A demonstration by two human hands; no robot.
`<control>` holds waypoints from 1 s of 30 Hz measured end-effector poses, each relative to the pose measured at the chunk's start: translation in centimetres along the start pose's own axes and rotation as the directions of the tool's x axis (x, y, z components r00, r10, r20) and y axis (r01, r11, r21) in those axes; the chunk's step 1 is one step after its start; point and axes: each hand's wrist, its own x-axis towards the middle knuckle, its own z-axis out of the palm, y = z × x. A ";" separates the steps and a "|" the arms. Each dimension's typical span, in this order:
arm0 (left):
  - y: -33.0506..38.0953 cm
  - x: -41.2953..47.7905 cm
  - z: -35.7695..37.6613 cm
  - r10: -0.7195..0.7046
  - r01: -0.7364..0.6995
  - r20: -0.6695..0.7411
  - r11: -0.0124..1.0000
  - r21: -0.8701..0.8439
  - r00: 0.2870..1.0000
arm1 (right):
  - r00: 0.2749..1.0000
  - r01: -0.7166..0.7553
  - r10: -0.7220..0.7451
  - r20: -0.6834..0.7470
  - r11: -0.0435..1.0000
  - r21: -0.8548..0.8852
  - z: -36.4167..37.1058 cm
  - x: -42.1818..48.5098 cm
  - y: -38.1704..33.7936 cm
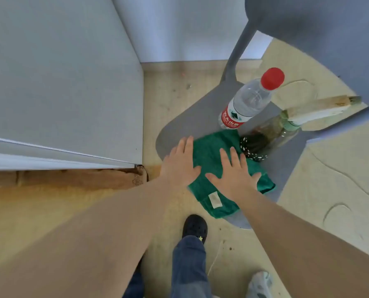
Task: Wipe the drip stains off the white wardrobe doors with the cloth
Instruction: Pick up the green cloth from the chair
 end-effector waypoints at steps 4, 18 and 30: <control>-0.8 0.5 1.1 -0.020 0.022 -0.015 0.984 0.175 1.000 | 0.998 0.011 -0.018 -0.065 0.994 -0.108 0.9 1.2 -0.9; -1.6 -1.2 -2.7 -0.159 0.171 0.070 0.957 -0.235 0.985 | 0.990 0.083 -0.096 -0.105 0.989 -0.122 -1.3 -0.8 -4.5; -4.0 -14.7 -18.3 0.038 -0.062 -0.101 0.968 -0.244 0.994 | 0.878 0.030 -0.189 -0.440 0.938 -0.344 -8.0 -15.4 -13.7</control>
